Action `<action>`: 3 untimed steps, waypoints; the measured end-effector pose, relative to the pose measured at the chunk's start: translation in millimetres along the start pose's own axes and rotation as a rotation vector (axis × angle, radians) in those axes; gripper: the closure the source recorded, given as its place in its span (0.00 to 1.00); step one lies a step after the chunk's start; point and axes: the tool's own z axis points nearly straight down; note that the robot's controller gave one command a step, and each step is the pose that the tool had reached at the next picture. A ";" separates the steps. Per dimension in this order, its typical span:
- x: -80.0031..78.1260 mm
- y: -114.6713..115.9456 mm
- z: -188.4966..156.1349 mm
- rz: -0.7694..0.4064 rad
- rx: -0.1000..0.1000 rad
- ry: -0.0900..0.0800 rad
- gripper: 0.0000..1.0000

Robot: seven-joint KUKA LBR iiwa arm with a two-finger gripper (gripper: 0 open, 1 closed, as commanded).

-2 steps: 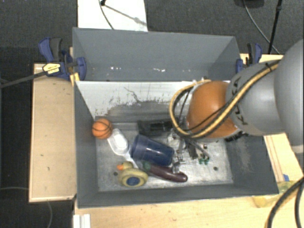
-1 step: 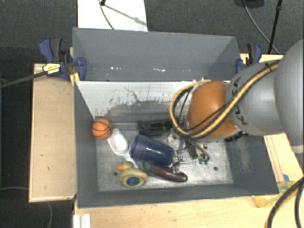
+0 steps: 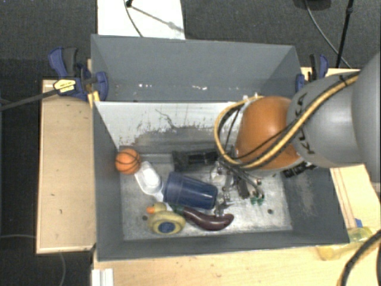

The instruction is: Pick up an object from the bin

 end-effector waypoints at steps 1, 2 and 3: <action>-2.2 -0.7 14.8 0.006 -0.001 0.003 0.00; -5.7 -1.8 22.5 0.011 -0.001 -0.007 1.00; -5.7 -1.8 22.5 0.011 -0.001 -0.007 1.00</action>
Offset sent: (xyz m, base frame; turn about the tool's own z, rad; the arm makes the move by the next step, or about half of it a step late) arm 0.0000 0.0000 0.0000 0.0000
